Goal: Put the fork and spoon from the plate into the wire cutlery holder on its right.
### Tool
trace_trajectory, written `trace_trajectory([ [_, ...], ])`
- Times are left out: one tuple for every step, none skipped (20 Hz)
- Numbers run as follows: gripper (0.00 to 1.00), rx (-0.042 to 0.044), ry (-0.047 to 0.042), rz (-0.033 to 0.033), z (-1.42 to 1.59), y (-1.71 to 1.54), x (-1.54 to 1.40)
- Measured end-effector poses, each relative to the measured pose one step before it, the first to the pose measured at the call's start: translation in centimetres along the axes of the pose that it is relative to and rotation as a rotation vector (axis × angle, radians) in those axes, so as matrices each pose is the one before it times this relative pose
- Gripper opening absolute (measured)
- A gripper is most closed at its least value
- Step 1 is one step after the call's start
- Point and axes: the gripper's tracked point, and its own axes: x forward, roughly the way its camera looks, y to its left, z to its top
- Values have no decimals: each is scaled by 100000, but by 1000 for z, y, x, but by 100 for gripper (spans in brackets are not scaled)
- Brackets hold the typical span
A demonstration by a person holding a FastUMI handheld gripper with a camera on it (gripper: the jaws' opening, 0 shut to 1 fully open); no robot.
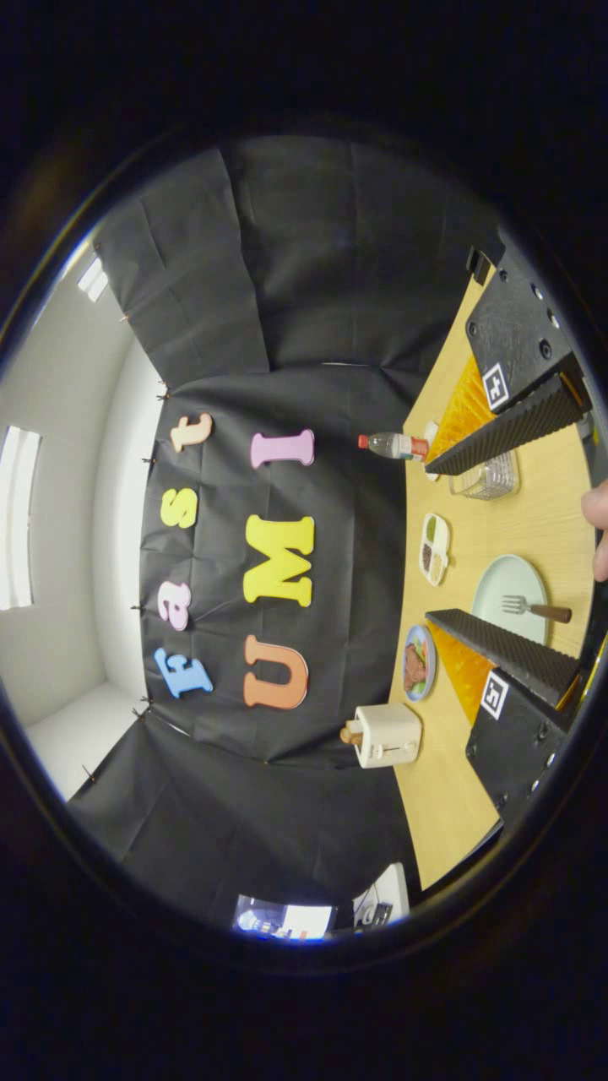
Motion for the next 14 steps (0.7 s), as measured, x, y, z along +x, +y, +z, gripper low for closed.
trace_trajectory([
  [96, -360, 831, 643, -100, 174, 46],
  [96, -362, 508, 637, 22, 161, -30],
  [95, -573, -82, 489, 286, 130, 92],
  [95, -791, -44, 467, 197, 23, 17],
  [95, -878, -914, -236, 470, -116, 86],
  [95, -1617, -905, 211, 423, -129, 254],
  [95, -895, 1002, 369, 44, -37, 453],
  [95, -839, 2327, 2357, -402, 555, 649],
  [95, -536, 3908, 2748, -388, 649, 799],
  [95, -318, 5190, 3511, -678, 637, 927],
  [95, -82, 5312, 2718, -568, 513, 869],
  [95, -411, 4772, 1853, -309, 206, 812],
  [95, -651, 3675, 1003, -134, 27, 751],
  [96, -104, 3862, 939, -247, 189, 825],
])
